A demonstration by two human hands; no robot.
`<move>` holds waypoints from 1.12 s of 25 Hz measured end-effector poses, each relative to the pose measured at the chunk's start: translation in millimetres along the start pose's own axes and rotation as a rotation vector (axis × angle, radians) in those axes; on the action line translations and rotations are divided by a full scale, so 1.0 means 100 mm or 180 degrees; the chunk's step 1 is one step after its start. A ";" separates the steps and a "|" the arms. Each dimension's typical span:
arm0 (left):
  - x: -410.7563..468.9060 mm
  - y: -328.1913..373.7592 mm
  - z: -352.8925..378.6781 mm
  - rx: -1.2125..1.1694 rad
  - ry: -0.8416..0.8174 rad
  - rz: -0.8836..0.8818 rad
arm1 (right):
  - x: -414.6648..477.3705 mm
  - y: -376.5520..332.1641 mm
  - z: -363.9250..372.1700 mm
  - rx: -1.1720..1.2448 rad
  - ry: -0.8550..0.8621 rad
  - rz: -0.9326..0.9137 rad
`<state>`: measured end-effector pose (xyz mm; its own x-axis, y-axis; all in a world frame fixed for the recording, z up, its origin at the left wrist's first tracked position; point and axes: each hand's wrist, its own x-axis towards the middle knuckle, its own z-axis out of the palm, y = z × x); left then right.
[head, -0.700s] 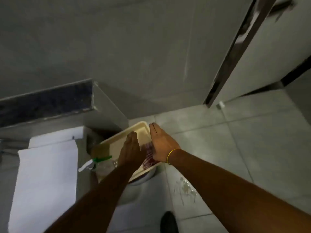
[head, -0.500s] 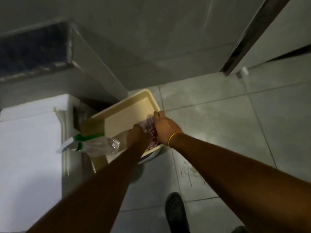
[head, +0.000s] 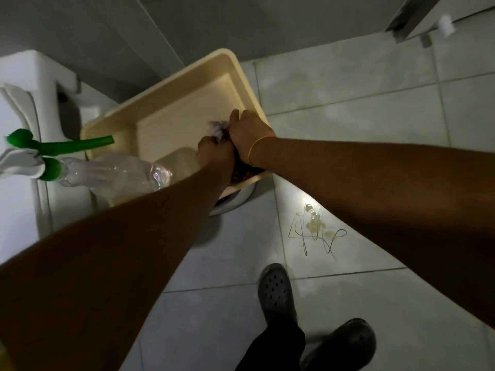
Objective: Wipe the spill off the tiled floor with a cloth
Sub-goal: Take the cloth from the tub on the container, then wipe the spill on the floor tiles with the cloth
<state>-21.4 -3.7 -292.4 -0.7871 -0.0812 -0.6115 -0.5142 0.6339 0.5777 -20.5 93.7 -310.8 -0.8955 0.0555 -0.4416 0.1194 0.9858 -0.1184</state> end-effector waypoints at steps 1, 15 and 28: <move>-0.02 0.01 -0.03 -0.0150 0.0039 0.0209 | -0.04 0.00 -0.11 -0.0026 0.0009 -0.0138; -1.42 0.15 0.91 -0.0558 -0.1551 0.1954 | -2.16 1.59 0.29 0.4111 0.1048 0.0945; -1.31 -3.19 2.39 0.1375 -0.1510 0.0824 | -3.06 1.00 3.99 0.2085 0.0808 0.2394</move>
<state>326.8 -11.0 -525.8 -0.5814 0.3967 -0.7103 -0.0706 0.8451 0.5298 436.2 112.0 -542.6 -0.5474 0.7296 -0.4099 0.8291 0.4063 -0.3841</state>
